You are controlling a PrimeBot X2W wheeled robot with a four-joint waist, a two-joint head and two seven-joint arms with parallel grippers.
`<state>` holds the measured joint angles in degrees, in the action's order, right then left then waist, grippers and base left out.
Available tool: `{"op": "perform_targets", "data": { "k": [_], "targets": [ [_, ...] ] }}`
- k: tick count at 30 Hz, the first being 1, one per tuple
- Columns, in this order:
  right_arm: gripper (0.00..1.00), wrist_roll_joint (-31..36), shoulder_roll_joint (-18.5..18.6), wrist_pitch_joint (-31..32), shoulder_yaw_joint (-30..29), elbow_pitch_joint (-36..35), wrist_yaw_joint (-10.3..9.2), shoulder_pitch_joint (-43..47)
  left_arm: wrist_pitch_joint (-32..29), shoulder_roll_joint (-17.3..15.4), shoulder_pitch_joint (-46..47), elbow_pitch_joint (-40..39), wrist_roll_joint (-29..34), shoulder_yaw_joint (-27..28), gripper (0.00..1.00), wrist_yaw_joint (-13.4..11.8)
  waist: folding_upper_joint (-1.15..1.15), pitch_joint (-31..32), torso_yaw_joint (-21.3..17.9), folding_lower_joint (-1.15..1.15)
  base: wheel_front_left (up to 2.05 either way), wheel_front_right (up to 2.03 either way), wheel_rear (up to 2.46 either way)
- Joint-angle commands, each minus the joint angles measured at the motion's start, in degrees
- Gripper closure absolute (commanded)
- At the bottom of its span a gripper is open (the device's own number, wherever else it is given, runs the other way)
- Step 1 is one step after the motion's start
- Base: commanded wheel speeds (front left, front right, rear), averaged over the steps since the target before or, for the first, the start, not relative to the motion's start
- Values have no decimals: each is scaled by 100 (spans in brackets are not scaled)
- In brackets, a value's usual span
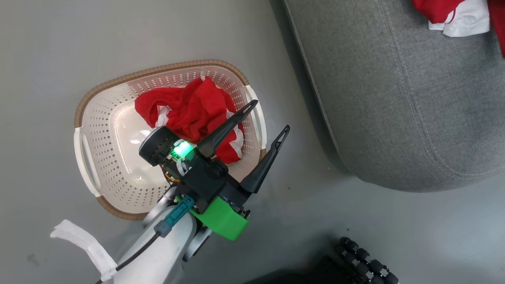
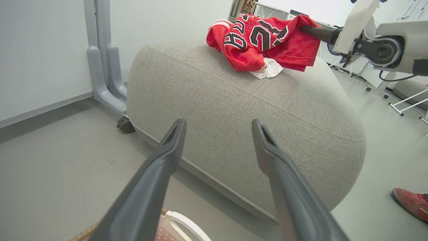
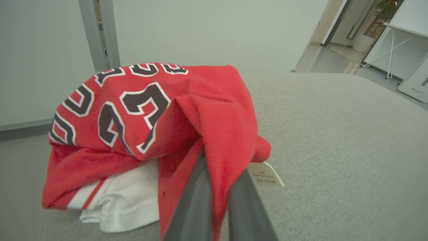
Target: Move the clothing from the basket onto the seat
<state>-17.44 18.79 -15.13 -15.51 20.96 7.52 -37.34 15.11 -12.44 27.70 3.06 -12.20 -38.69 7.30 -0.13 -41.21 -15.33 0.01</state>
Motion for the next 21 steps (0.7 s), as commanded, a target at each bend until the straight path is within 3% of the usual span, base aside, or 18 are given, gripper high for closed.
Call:
{"op": "perform_targets", "data": {
  "k": [1,2,3,12,17,21],
  "targets": [
    [84,53,-55,-2,-150,80,-6,252,7,14,-50,-3,-24,45,0,22,13,145,30,-1,0,0,0],
    [33,113,-195,-2,-259,120,-6,440,6,26,-96,10,-33,79,0,22,13,230,22,-1,0,0,0],
    [0,162,-309,-2,-344,90,-6,594,6,38,-123,17,-35,113,0,12,13,302,12,-1,0,0,0],
    [0,360,-1195,-2,-653,-794,-6,2142,6,326,-657,193,-255,401,0,12,13,1359,-20,-1,0,0,0],
    [0,667,-1369,-2,-96,-1341,-6,2794,6,570,-1041,275,-439,550,0,17,13,1981,194,-1,0,0,0],
    [0,810,-1459,-2,349,-1559,-6,3132,6,735,-1326,259,-374,762,0,19,13,2517,596,-1,0,0,0]
  ]
}}
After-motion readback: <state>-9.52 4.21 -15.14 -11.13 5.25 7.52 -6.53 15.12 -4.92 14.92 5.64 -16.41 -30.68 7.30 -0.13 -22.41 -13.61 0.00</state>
